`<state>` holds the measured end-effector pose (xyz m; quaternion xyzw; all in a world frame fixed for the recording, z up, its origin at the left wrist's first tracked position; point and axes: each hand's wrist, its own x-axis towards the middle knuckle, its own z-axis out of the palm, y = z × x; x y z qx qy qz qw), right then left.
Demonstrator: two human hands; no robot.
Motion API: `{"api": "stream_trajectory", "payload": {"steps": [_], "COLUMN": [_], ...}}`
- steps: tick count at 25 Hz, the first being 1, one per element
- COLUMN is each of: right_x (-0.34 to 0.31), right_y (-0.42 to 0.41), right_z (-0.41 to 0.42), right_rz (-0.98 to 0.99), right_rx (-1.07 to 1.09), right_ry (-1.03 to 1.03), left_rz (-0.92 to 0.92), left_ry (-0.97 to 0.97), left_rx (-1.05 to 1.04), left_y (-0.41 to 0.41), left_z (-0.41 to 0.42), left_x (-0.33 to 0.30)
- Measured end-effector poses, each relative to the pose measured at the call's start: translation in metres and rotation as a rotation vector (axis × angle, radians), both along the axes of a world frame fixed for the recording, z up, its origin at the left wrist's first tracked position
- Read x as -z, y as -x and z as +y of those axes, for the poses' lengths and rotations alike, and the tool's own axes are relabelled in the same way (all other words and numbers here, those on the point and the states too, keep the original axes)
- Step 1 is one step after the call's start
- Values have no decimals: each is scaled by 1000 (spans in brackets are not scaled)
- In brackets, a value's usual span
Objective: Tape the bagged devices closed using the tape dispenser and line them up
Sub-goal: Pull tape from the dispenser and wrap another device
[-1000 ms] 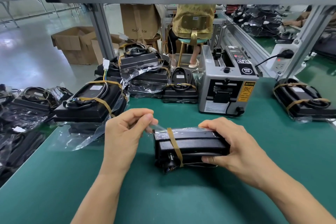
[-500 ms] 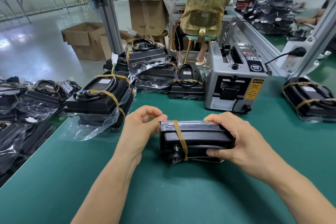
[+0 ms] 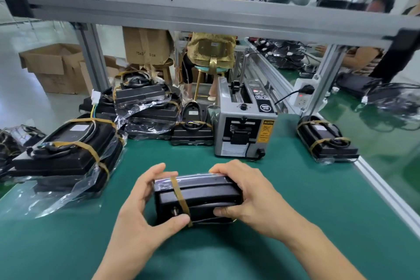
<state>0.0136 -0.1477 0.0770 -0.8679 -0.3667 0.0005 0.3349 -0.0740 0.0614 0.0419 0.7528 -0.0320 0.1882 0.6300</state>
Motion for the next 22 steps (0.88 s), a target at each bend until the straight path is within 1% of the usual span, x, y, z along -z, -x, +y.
{"api": "stream_trajectory", "payload": {"steps": [2,3,4,5,6,7,8,9,10,12,14,18,22], "right_x": [-3,-5,-10,-14,-16,-14,-12,-8,-6,-3,-4,-9,-11], "right_y": [-2,-2,-3,-4,-8,-14,-23,-33,-44,-64,-80,-96,-97], "right_z": [-2,-5,-9,-11,-13,-13,-12,-9,-5,3,11,26,31], "right_rz": [12,62,151,256,335,385,418,448,490,586,647,652,647], "right_rx": [-17,-36,-56,-65,-53,9,139,328,514,776,900,987,1014], "right_ry": [76,95,65,-35,-197,-384,-560,-682,-750,-811,-840,-880,-865], "left_rz": [-9,-23,-41,-59,-78,-102,-127,-144,-154,-163,-171,-191,-196], "left_ry": [-5,-14,-17,-12,-1,11,15,10,-11,-66,-106,-147,-110], "left_rx": [-59,-90,-127,-165,-199,-228,-250,-268,-286,-309,-320,-317,-279], "left_y": [-2,-1,0,1,2,2,2,3,3,4,4,7,7], "left_z": [-1,-2,-4,-6,-7,-8,-8,-9,-9,-10,-9,-11,-11], "left_x": [3,4,5,7,9,12,14,15,17,18,18,14,12]}}
